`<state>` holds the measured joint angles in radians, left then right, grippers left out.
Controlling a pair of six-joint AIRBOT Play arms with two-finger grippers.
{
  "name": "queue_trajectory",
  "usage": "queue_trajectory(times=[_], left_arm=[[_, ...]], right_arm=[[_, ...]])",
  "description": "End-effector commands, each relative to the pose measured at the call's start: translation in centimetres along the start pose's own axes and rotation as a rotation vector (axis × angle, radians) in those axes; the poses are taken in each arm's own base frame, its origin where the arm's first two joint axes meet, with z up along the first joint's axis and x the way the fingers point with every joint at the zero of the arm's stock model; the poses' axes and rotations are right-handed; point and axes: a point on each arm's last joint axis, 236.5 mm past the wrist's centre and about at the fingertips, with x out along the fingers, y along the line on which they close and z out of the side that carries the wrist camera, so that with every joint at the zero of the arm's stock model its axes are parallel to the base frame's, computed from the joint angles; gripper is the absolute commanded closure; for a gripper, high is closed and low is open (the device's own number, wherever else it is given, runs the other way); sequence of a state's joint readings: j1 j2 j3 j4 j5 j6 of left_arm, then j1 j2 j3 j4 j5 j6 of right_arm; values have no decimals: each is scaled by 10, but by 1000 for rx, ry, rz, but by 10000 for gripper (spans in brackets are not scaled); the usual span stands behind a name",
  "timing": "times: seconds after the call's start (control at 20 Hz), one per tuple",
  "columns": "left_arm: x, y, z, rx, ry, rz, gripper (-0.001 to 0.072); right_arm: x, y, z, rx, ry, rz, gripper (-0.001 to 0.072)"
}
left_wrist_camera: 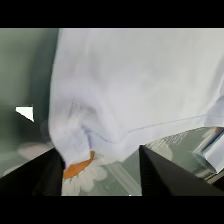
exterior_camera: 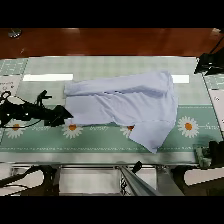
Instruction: Fold the shirts.
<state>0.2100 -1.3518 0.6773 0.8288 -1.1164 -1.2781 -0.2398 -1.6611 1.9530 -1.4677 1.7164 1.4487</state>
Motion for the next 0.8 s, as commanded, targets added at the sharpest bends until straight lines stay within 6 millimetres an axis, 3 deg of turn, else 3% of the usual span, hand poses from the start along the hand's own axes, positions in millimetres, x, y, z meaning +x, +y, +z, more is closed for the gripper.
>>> queue_trajectory(times=[0.0, 0.05, 0.2, 0.35, 0.45, 0.55, 0.65, 0.75], left_arm=[[31, -18, 6, -50, 0, -59, 433], [36, -17, 4, -61, 17, -59, 670], [31, -14, 3, -53, 22, -68, 691], [14, -13, 7, -19, -4, -94, 691], [0, -13, 16, -2, -54, -103, 691], [-12, -15, 20, 20, -93, -108, 691], [-20, -17, 22, 30, -112, -114, 691], [-23, -18, 23, 33, -121, -115, 691]], right_arm=[[0, 1, -5, -25, 21, 6, 171], [-1, -1, -8, -28, 32, 2, 171], [2, -32, -23, 38, 73, -26, 171], [23, -60, -77, 154, 178, 35, 171], [46, -51, -112, 235, 194, 180, 99], [72, -32, -141, 266, 172, 298, 98], [101, -21, -169, 294, 164, 304, 99], [124, 0, -186, 333, 154, 367, 99]])
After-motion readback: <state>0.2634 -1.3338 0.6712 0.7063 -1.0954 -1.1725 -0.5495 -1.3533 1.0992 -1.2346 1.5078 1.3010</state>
